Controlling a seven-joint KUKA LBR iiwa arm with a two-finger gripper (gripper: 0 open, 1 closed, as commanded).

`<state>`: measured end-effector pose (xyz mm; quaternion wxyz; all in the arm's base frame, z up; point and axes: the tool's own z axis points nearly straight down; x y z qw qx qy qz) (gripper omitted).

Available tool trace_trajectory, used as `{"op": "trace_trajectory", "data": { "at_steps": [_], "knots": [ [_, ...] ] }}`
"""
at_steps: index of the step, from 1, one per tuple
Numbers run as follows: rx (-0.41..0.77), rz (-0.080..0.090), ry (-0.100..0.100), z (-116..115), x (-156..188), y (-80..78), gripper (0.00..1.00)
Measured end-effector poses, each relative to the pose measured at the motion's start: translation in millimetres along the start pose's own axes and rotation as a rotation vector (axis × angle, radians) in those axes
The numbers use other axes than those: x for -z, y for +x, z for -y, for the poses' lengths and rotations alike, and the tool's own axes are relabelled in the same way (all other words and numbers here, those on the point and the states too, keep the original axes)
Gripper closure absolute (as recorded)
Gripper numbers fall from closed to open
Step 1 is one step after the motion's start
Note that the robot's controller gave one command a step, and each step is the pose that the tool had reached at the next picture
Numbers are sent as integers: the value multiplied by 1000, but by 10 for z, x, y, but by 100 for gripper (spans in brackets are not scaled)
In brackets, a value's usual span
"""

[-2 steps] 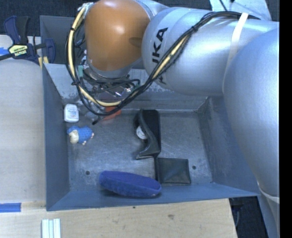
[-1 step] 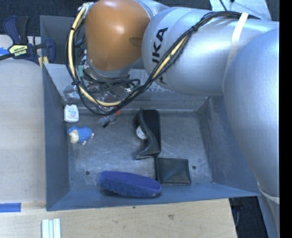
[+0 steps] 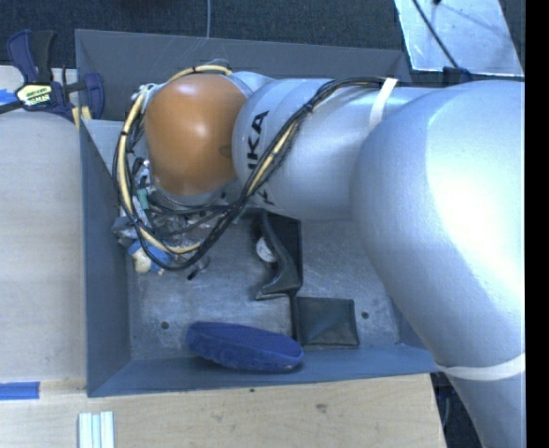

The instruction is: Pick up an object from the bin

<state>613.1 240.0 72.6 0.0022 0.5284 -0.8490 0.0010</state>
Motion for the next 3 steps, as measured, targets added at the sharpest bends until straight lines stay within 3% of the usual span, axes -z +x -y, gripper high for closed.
{"op": "trace_trajectory", "data": {
  "at_steps": [1, 2, 3],
  "knots": [
    [-2, 8, 2, 1, 53, -30, 100],
    [-6, 10, 8, -46, 858, 494, 100],
    [-20, 15, 9, -166, 2792, 652, 100]
  ]
}}
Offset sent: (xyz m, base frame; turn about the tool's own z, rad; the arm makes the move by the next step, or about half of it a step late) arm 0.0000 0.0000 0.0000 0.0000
